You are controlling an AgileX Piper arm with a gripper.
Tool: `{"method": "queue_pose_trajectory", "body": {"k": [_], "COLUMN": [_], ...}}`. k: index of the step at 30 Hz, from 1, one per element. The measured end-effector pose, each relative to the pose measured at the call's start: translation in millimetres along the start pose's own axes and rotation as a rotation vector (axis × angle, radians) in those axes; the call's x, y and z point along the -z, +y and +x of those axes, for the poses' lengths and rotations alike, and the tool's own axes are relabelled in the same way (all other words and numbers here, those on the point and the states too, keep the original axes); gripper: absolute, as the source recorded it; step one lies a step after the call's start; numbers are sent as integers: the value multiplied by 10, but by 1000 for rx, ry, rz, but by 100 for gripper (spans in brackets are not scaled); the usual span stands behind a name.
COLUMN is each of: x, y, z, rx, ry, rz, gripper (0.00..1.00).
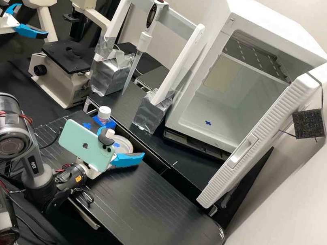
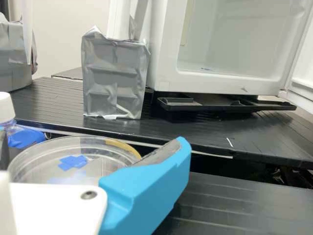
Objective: Move the petri dish to the incubator
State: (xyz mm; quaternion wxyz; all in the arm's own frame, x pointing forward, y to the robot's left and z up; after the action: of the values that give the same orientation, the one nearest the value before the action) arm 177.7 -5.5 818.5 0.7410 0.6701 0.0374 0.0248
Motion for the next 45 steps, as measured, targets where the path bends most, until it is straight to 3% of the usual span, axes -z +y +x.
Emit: {"method": "queue_pose_trajectory", "body": {"k": [22, 30, 36, 45], "x": [-18, -47, -152, -188], "y": [5, 95, 261, 324], "z": [-16, -81, -88, -82], "rx": [17, 23, -33, -58], "ry": [7, 16, -55, -71], "rz": [16, 66, 103, 116], "gripper": [0, 0, 0, 0]}}
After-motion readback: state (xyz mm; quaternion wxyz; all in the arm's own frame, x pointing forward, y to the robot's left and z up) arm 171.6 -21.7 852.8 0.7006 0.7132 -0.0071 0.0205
